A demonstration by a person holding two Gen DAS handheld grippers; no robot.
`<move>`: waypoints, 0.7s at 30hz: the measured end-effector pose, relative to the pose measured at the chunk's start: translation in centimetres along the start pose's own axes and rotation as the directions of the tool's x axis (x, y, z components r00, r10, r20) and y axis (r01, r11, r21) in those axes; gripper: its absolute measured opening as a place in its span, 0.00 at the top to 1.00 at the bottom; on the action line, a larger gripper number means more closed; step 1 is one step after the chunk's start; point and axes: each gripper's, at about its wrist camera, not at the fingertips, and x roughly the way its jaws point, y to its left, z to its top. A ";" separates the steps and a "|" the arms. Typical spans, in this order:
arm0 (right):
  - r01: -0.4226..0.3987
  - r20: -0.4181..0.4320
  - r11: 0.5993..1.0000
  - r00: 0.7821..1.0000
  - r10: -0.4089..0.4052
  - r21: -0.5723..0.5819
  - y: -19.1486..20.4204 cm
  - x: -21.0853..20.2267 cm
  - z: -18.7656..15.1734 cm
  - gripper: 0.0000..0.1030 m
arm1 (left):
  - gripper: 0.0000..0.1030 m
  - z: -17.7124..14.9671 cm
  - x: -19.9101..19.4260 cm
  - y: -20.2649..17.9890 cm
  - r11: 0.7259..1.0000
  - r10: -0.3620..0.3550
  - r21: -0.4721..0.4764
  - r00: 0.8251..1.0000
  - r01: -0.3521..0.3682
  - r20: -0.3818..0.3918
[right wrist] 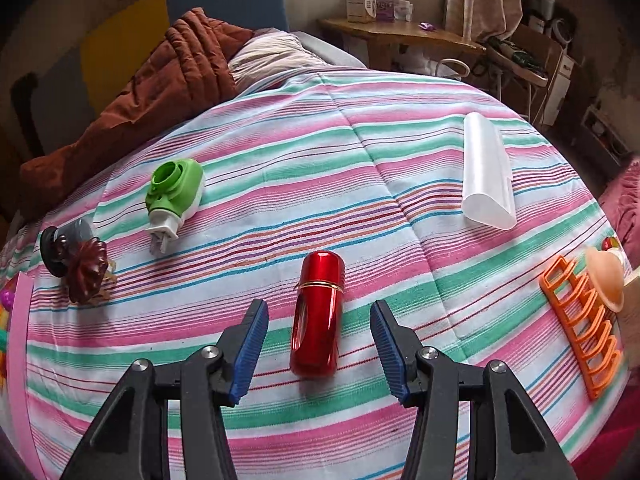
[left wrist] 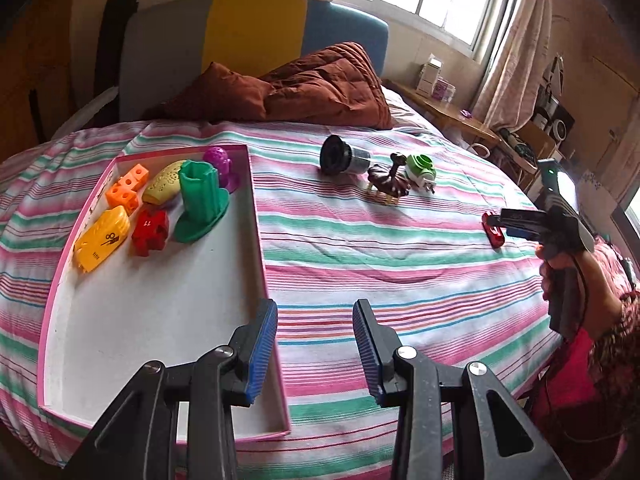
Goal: Organize rigid objects
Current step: 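Close the right tool on the red cylinder and lift it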
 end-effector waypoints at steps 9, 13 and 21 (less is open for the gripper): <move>-0.006 -0.038 0.999 0.999 0.004 -0.047 0.3 1.4 -0.5 0.74 | 0.62 0.2 0.4 -1.8 0.999 -0.009 0.044 1.000 0.010 -0.015; -0.046 -0.068 0.996 0.997 0.041 -0.074 0.1 0.6 -1.5 0.74 | 0.62 0.9 1.1 -3.2 0.997 -0.028 0.067 0.999 0.029 -0.023; -0.047 -0.067 0.997 0.997 0.043 -0.065 0.3 -0.1 -2.8 0.74 | 0.62 3.9 5.6 -7.7 0.988 -0.050 0.140 0.995 0.062 -0.082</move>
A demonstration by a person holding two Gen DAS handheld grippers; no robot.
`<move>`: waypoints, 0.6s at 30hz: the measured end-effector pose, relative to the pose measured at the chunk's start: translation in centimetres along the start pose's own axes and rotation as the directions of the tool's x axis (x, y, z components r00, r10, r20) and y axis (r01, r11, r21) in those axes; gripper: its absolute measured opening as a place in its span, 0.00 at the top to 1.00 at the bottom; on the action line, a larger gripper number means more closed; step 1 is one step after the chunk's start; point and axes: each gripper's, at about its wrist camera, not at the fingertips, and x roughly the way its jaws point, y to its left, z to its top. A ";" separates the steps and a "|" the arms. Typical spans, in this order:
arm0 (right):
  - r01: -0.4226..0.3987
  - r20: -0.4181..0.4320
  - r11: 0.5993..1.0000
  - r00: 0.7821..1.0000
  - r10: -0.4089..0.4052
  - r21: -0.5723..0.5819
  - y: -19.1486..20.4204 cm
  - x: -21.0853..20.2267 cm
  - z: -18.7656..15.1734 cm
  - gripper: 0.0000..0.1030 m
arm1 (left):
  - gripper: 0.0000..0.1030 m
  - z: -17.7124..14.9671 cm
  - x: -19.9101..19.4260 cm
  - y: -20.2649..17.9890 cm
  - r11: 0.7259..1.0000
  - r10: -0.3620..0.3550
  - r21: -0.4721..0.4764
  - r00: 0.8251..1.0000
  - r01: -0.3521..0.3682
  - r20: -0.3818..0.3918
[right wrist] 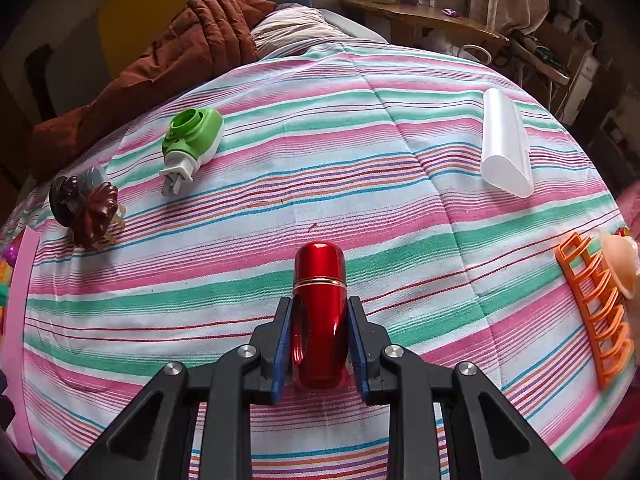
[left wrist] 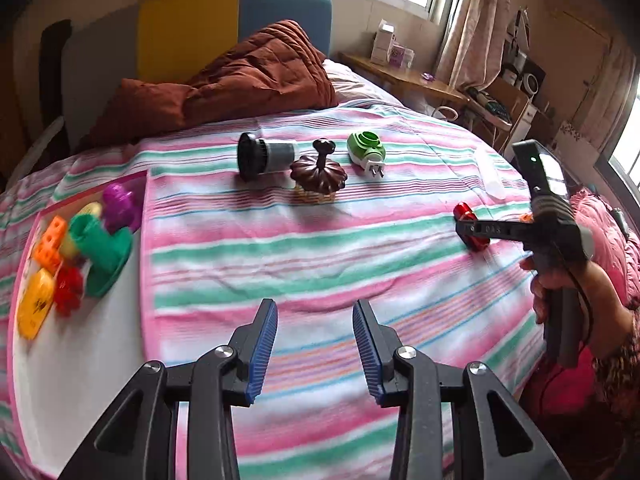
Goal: Organize rigid objects
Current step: 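Close the right tool on the red cylinder and lift it, then move the left tool to the brown pumpkin-shaped lid and grasp its knob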
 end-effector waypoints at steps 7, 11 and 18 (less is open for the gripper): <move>0.023 0.010 0.999 1.000 -0.022 -0.047 0.5 0.0 -0.1 0.74 | 0.62 4.0 3.6 -2.0 0.999 0.036 0.000 0.999 -0.036 0.001; 0.029 0.008 0.998 1.000 -0.028 -0.063 0.6 0.1 -0.1 0.74 | 0.61 5.8 5.5 -2.9 0.996 0.083 0.024 0.997 -0.083 -0.003; 0.016 -0.007 0.999 1.000 -0.016 -0.049 0.5 0.2 0.3 0.74 | 0.45 7.8 8.2 -3.3 0.990 0.141 0.028 0.990 -0.140 -0.019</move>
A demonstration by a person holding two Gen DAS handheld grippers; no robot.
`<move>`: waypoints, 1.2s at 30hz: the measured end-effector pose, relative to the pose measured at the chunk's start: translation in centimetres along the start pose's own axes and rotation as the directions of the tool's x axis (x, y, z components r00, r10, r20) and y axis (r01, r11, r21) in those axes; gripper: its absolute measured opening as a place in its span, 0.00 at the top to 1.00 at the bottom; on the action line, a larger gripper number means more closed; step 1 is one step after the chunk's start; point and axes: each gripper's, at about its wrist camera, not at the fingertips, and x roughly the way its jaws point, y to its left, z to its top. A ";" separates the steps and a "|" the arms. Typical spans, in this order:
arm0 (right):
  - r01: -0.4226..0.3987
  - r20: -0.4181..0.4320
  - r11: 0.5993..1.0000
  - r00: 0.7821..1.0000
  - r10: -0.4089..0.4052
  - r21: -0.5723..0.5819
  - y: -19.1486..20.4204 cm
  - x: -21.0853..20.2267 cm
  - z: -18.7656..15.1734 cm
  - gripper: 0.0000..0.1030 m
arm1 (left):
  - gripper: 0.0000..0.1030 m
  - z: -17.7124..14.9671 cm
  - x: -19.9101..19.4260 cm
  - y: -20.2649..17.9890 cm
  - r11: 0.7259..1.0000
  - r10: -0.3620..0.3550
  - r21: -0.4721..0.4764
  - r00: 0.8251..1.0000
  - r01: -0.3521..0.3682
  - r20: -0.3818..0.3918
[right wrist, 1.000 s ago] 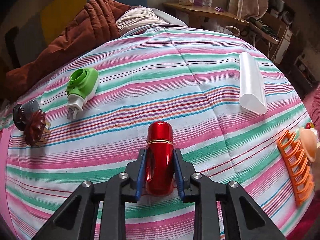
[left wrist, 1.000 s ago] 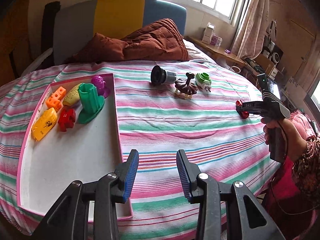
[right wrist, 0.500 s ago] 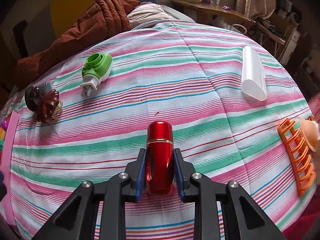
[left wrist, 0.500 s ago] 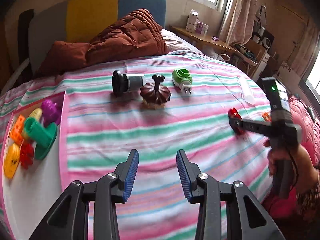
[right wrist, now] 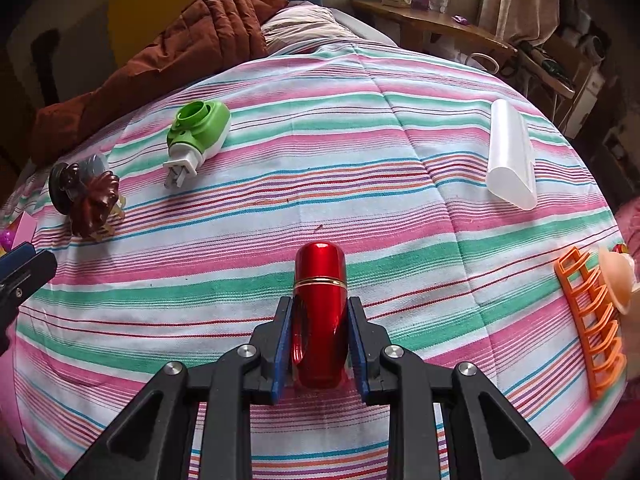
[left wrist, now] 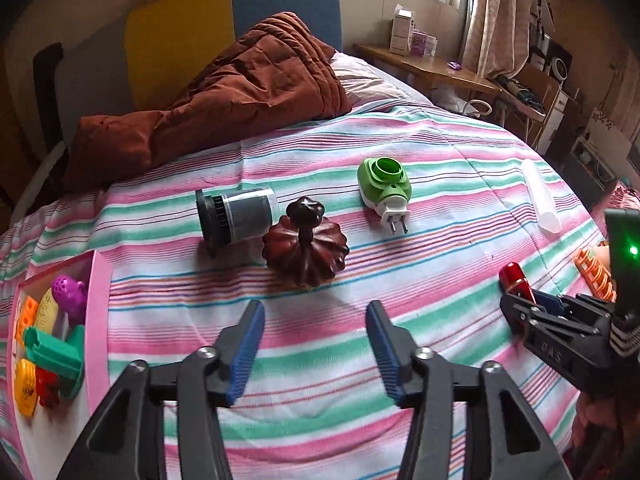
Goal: Organize rigid objects
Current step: 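Move the left tool to the brown pumpkin-shaped lid and grasp its knob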
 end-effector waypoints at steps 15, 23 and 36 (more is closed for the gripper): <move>0.009 -0.010 1.000 1.000 -0.009 -0.002 0.2 0.1 0.2 0.74 | 0.43 3.2 3.6 -0.5 0.997 0.071 -0.023 0.997 -0.071 -0.013; 0.002 -0.013 1.000 1.000 -0.002 0.001 0.2 0.3 0.4 0.74 | 0.43 3.9 4.8 -0.7 0.995 0.102 -0.013 0.995 -0.102 0.010; 0.001 -0.013 1.000 1.000 -0.001 -0.002 0.3 0.4 0.5 0.74 | 0.83 2.7 4.0 0.2 0.998 0.042 -0.047 0.991 -0.037 0.129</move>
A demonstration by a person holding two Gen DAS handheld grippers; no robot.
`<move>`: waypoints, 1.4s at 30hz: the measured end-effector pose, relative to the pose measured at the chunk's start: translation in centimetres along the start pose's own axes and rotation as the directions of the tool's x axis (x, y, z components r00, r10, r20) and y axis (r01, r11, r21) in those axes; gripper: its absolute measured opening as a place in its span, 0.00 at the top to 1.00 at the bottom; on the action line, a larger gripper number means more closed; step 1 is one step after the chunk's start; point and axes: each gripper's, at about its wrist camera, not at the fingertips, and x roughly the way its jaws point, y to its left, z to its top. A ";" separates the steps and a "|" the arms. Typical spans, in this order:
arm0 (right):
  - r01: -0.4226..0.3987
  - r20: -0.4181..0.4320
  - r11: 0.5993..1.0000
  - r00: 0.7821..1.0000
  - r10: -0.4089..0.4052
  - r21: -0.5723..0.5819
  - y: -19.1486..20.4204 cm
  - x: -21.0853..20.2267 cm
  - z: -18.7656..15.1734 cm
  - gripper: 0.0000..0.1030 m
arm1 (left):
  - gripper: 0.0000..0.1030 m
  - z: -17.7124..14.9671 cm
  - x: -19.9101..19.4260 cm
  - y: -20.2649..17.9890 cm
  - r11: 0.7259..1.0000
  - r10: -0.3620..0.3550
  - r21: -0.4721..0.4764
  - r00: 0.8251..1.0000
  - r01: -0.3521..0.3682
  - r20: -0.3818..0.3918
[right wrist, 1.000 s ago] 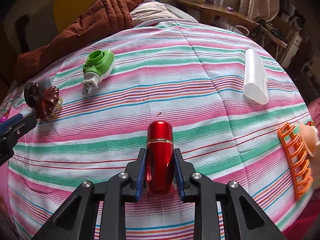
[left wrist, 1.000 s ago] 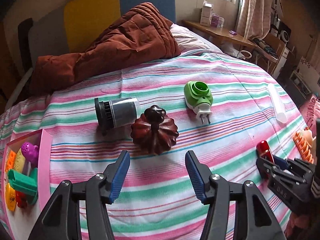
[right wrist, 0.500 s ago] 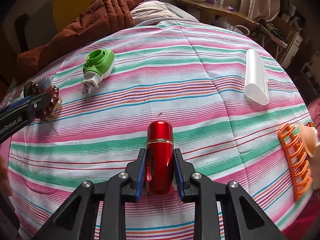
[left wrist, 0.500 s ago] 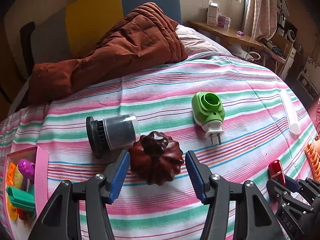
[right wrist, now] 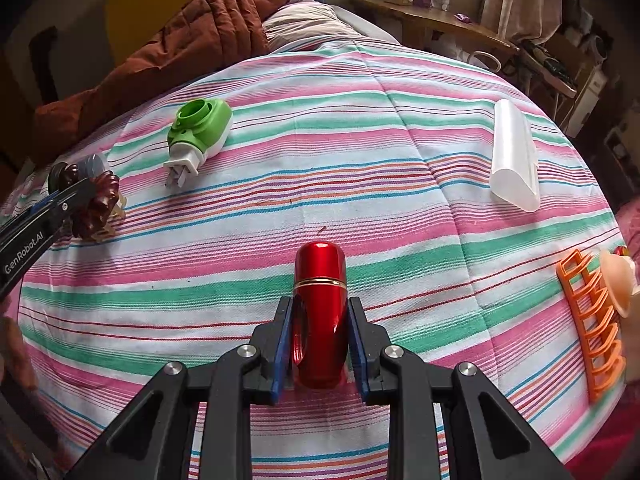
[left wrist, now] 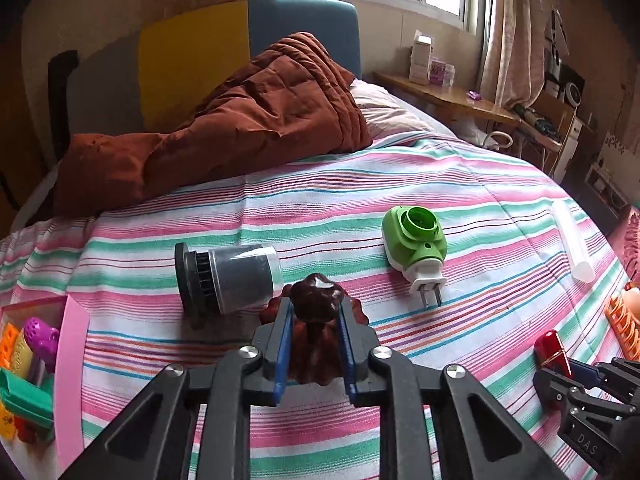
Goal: Organize rigid objects
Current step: 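Move the left tool to the brown pumpkin-shaped lid and grasp its knob, then lift the brown lid with the left tool and carry it toward the tray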
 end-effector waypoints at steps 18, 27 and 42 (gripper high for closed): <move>-0.007 -0.001 1.000 1.000 0.007 0.004 -0.3 0.0 0.0 0.74 | 0.69 -0.3 -1.9 -0.1 0.997 -0.071 0.004 0.997 0.071 0.031; -0.022 -0.007 1.000 1.000 0.022 0.011 -0.4 0.2 0.2 0.74 | 0.79 1.0 0.8 0.0 0.999 -0.037 0.009 0.999 0.037 -0.009; -0.090 0.029 0.992 0.995 0.093 -0.085 2.2 -0.9 -0.5 0.75 | 0.79 -3.8 -4.6 1.7 0.984 -0.167 -0.061 0.986 0.165 -0.013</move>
